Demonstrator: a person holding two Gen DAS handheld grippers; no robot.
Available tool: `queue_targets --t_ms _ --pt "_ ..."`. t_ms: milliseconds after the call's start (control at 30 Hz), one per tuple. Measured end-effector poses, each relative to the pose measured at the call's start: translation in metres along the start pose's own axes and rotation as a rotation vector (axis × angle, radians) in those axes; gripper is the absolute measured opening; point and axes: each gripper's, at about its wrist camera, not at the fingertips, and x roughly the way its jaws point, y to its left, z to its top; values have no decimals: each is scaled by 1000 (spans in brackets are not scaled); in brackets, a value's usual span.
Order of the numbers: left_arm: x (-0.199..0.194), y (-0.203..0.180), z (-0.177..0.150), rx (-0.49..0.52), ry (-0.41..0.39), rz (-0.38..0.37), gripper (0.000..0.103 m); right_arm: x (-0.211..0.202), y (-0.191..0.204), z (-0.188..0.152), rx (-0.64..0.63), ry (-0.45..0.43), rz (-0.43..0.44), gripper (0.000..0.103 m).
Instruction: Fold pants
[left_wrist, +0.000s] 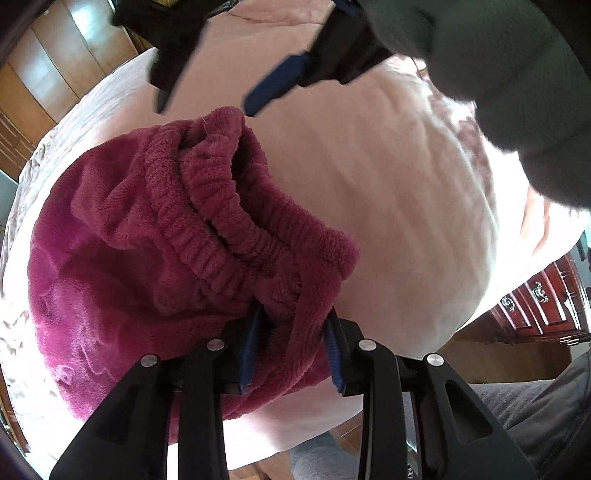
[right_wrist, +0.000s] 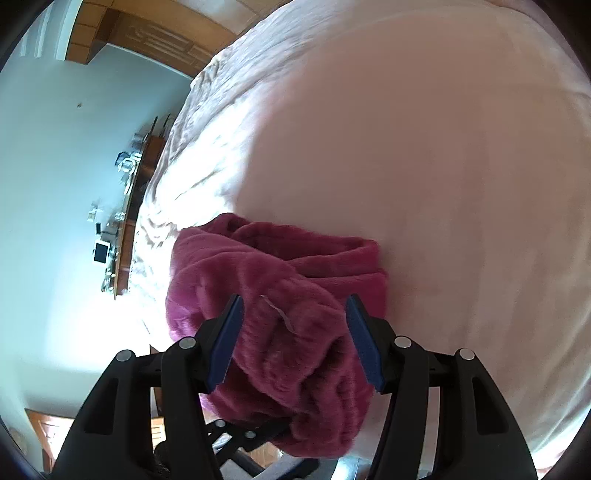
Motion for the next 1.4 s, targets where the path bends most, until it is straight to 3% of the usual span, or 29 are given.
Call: queue_targets --t_ms 67,133,233,267,333,433,733,933,1000,1100,1167,1400 --pt "3 -2 0 -7 -5 -1 34 11 5 3 -35 39 -23 59" --pt "4 -2 0 -14 -9 -13 44 25 11 6 -84 71 -74 58" --pt "1 0 -1 -20 -14 -41 54 40 15 9 -169 85 -169 24" --pt "0 0 -2 -21 -13 -50 56 43 14 11 -194 86 -215 18" --pt "-3 1 -4 -34 -10 -74 60 49 12 12 -263 75 -330 14" --pt "-13 8 -10 -79 -12 -110 61 58 3 13 -279 84 -373 13" --pt "-44 65 -36 -307 -29 -98 61 59 -9 10 -253 56 -339 13" --pt "-12 84 -44 -369 39 -71 61 13 -5 5 -201 -9 -226 15" --pt "-4 83 -45 -362 56 -73 61 -7 -2 1 -173 -42 -165 19" --pt "-2 81 -44 -372 54 -89 62 -31 4 -10 -128 -61 -52 36" --pt "-2 84 -44 -395 50 -105 62 -35 7 -18 -111 -35 11 48" --pt "-16 104 -41 -427 47 -128 62 2 17 -44 -122 76 -2 48"
